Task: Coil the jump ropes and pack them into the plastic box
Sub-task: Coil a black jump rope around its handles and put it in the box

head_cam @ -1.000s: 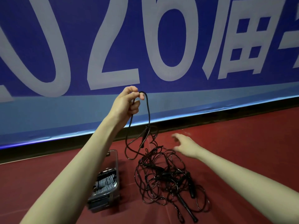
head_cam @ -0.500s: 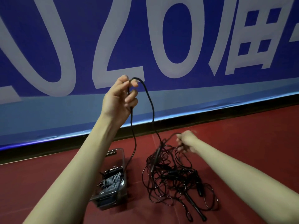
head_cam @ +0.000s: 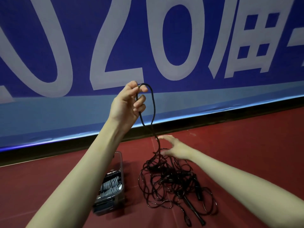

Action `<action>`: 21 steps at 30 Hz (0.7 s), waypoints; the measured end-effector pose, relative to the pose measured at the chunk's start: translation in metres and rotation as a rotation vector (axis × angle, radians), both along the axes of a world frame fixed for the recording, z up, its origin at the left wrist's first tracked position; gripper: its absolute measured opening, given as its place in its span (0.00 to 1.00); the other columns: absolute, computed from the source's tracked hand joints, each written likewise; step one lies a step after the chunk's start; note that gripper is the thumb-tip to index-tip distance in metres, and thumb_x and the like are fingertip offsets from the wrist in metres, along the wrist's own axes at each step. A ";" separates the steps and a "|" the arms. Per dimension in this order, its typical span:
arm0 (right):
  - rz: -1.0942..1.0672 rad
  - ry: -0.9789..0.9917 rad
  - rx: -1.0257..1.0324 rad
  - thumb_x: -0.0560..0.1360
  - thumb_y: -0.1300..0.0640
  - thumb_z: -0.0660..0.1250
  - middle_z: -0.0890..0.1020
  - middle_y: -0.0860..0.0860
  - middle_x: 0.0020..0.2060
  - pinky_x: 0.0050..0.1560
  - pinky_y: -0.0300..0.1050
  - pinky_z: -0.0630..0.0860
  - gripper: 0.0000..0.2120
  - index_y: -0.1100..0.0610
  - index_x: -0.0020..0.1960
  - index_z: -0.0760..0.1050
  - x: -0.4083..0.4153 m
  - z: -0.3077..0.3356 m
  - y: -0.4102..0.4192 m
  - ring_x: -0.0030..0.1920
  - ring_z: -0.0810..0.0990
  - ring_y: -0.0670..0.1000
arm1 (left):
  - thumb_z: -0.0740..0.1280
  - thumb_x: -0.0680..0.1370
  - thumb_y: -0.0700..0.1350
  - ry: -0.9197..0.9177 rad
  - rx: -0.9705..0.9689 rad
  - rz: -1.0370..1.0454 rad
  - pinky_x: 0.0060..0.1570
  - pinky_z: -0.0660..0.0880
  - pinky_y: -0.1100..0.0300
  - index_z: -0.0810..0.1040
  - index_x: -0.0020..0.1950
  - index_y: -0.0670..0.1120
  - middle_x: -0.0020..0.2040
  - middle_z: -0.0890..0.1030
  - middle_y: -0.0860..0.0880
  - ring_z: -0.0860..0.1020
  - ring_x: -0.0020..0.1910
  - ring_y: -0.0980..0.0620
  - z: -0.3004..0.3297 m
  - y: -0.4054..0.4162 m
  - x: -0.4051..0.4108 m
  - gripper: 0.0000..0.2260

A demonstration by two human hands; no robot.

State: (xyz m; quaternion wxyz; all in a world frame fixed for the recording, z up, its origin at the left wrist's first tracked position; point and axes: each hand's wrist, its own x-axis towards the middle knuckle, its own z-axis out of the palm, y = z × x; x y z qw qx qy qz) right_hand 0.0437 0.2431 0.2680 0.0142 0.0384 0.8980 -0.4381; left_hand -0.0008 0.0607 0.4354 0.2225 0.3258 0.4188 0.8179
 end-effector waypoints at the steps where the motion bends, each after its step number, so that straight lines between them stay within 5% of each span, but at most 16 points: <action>1: -0.009 0.021 -0.003 0.75 0.57 0.72 0.63 0.50 0.74 0.67 0.50 0.67 0.22 0.43 0.64 0.70 -0.004 -0.001 -0.005 0.67 0.67 0.51 | 0.54 0.79 0.37 0.000 -0.002 -0.009 0.25 0.55 0.67 0.65 0.43 0.49 0.37 0.78 0.53 0.61 0.23 0.58 0.000 0.001 0.001 0.09; 3: -0.063 0.043 0.000 0.75 0.58 0.72 0.67 0.51 0.70 0.58 0.41 0.70 0.22 0.51 0.66 0.67 -0.011 -0.004 -0.010 0.55 0.70 0.45 | 0.55 0.79 0.37 0.009 -0.004 -0.028 0.24 0.56 0.68 0.65 0.43 0.49 0.37 0.78 0.53 0.61 0.23 0.58 0.001 0.001 0.003 0.08; 5: -0.151 0.051 -0.086 0.75 0.60 0.72 0.68 0.54 0.65 0.56 0.42 0.72 0.28 0.55 0.68 0.59 -0.017 -0.008 -0.013 0.56 0.70 0.48 | 0.55 0.78 0.37 0.027 -0.008 -0.051 0.23 0.57 0.69 0.66 0.43 0.49 0.37 0.78 0.52 0.61 0.23 0.58 0.002 0.000 0.004 0.08; 9: -0.136 0.086 -0.078 0.75 0.59 0.72 0.70 0.54 0.64 0.60 0.51 0.73 0.28 0.47 0.70 0.64 -0.019 -0.001 -0.017 0.58 0.71 0.53 | 0.57 0.76 0.38 0.049 -0.005 -0.085 0.23 0.57 0.69 0.66 0.43 0.49 0.37 0.77 0.52 0.62 0.23 0.59 0.002 0.001 0.006 0.06; 13: 0.174 -0.072 0.133 0.77 0.50 0.67 0.69 0.41 0.62 0.73 0.58 0.54 0.06 0.38 0.48 0.76 -0.017 -0.010 -0.013 0.71 0.60 0.53 | 0.58 0.75 0.39 0.040 -0.005 -0.078 0.23 0.57 0.68 0.66 0.43 0.49 0.36 0.77 0.52 0.62 0.23 0.58 0.000 0.003 0.006 0.05; 16: 0.149 -0.180 0.192 0.80 0.58 0.63 0.76 0.40 0.45 0.59 0.42 0.69 0.12 0.45 0.40 0.72 -0.015 -0.025 0.001 0.56 0.75 0.51 | 0.58 0.74 0.39 0.010 0.003 -0.063 0.22 0.58 0.69 0.67 0.43 0.49 0.36 0.76 0.52 0.61 0.23 0.58 -0.004 -0.001 0.001 0.05; 21: -0.134 -0.026 0.132 0.82 0.62 0.59 0.82 0.53 0.40 0.44 0.48 0.79 0.10 0.53 0.44 0.75 -0.008 -0.023 0.037 0.35 0.80 0.50 | 0.55 0.78 0.37 -0.054 -0.008 0.025 0.26 0.54 0.66 0.68 0.43 0.48 0.36 0.76 0.52 0.61 0.23 0.57 -0.019 -0.010 -0.013 0.08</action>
